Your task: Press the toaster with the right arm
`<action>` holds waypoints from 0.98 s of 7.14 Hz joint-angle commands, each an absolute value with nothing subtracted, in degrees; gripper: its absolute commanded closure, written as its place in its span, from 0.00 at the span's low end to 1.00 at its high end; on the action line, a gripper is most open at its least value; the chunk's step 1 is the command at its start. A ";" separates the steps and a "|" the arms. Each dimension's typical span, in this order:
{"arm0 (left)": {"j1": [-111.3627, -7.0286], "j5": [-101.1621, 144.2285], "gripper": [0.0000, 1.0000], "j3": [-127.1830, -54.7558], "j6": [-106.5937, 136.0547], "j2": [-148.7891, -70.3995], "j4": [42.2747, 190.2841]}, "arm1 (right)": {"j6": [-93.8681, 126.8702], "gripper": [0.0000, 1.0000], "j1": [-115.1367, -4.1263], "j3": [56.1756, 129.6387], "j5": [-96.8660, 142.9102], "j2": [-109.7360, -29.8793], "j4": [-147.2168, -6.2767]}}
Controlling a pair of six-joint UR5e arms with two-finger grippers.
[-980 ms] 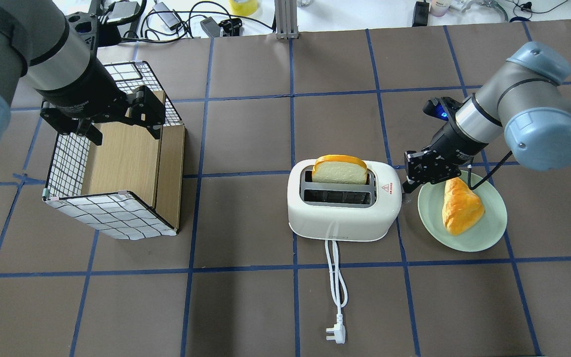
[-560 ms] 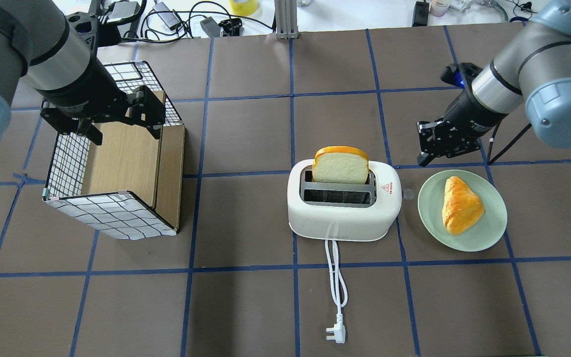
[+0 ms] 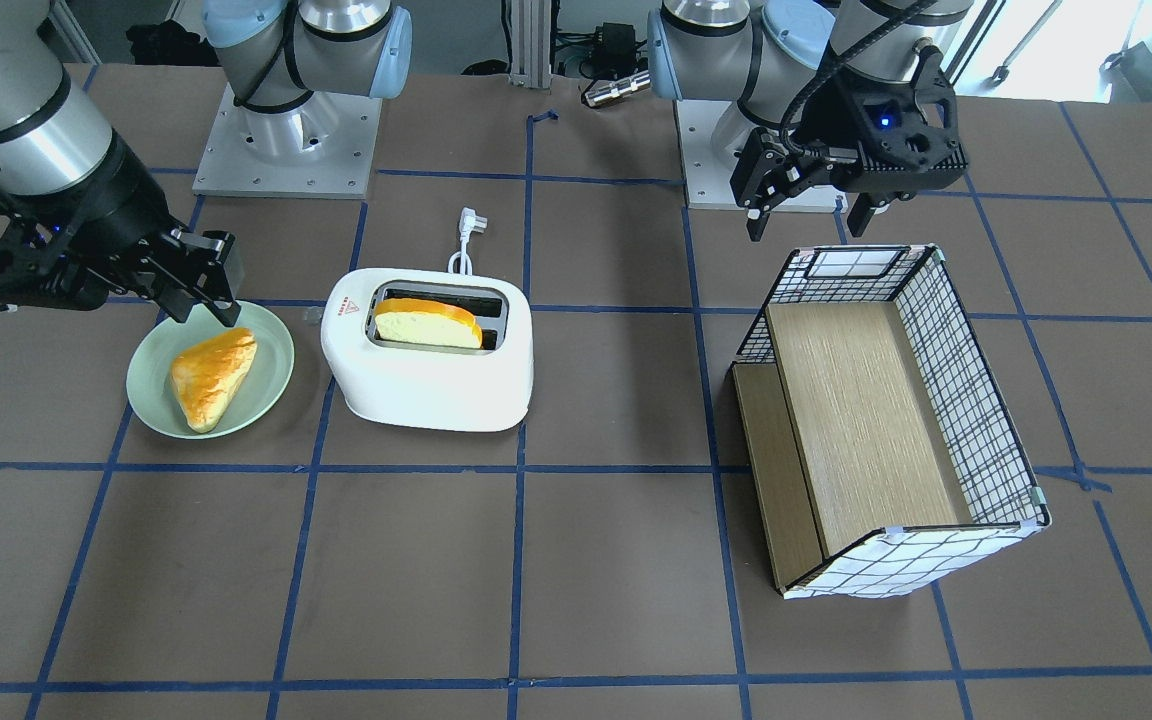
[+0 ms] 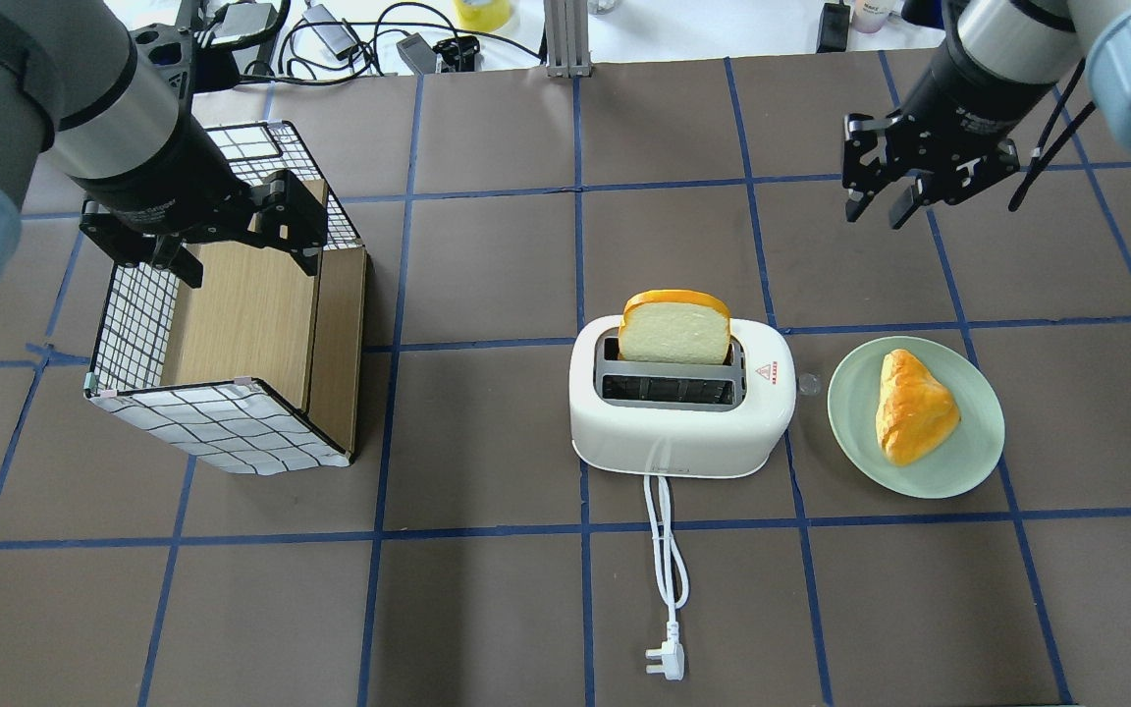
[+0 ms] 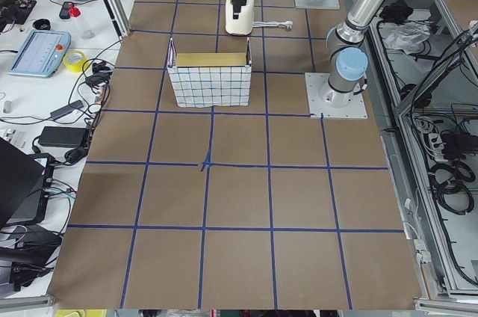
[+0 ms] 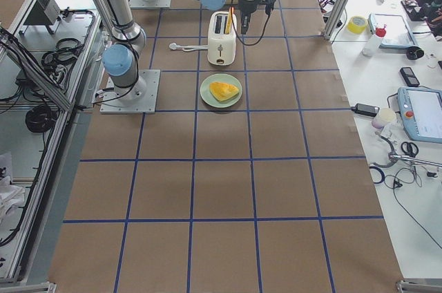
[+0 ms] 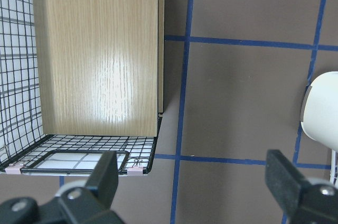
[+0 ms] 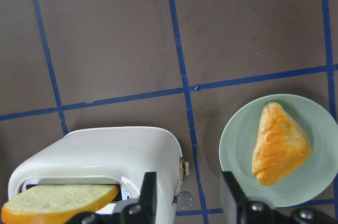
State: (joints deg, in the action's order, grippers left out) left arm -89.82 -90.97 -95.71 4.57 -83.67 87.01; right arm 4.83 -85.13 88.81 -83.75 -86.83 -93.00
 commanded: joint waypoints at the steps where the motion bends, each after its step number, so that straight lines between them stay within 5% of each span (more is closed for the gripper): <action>1: -89.82 -90.97 0.00 -95.71 4.57 -83.67 87.01 | 14.30 0.08 -93.56 84.64 -87.70 -86.57 -93.77; 2: -89.82 -90.97 0.00 -95.71 4.57 -83.67 87.01 | 15.46 0.00 -95.87 84.99 -88.76 -86.49 -97.52; 7: -89.82 -90.97 0.00 -95.71 4.57 -83.67 87.01 | 14.41 0.00 -96.24 84.55 -91.41 -86.83 -98.00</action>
State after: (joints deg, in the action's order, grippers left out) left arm -89.82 -90.97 -95.71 4.57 -83.67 87.01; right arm 14.64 -96.21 84.61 -91.34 -86.69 -98.03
